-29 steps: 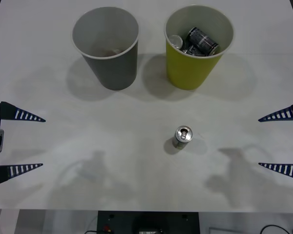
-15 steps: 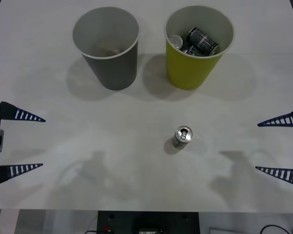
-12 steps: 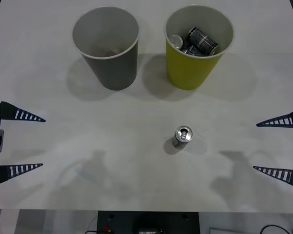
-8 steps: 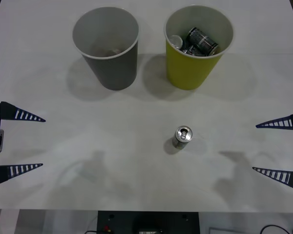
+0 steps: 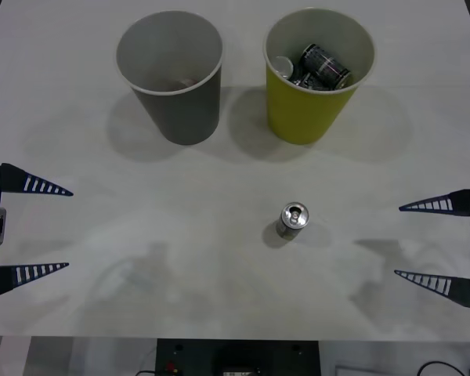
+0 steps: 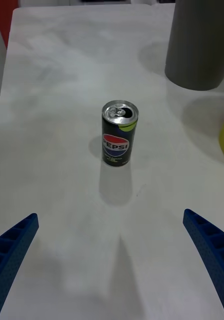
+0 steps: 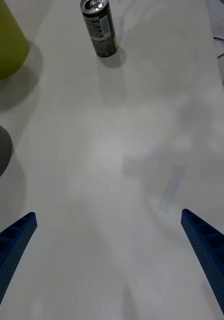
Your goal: Put the can into the green bin and the plastic bottle into the gray bin
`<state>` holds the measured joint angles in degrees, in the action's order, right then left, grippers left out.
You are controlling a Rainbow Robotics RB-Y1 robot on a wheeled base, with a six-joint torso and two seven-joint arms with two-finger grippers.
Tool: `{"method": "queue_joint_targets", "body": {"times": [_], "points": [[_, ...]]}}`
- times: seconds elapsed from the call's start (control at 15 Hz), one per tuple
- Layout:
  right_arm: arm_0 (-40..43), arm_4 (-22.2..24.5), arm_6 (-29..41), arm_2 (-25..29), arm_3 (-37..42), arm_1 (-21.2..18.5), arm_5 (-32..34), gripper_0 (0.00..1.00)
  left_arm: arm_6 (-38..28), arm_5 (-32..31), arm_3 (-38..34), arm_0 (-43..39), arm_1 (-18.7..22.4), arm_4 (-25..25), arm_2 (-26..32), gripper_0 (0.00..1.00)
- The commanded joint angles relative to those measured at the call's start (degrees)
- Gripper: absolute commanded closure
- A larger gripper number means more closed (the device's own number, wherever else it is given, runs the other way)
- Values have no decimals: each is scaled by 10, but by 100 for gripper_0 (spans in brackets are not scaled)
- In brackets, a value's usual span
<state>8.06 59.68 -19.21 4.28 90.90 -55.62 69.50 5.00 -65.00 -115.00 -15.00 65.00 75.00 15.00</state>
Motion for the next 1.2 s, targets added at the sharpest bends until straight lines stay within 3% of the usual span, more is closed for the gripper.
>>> {"method": "queue_joint_targets", "body": {"times": [0.07, 0.4, 1.2], "points": [[-41, -45, -45, -53, -67, 10, 0, 0, 0, 0, 0, 0, 0, 0, 0, 0], [-97, -81, -79, -101, -150, 46, 15, 0, 0, 0, 0, 0, 0, 0, 0, 0], [-186, -81, -115, -128, -296, 178, 35, 0, 0, 0, 0, 0, 0, 0, 0, 0]]}}
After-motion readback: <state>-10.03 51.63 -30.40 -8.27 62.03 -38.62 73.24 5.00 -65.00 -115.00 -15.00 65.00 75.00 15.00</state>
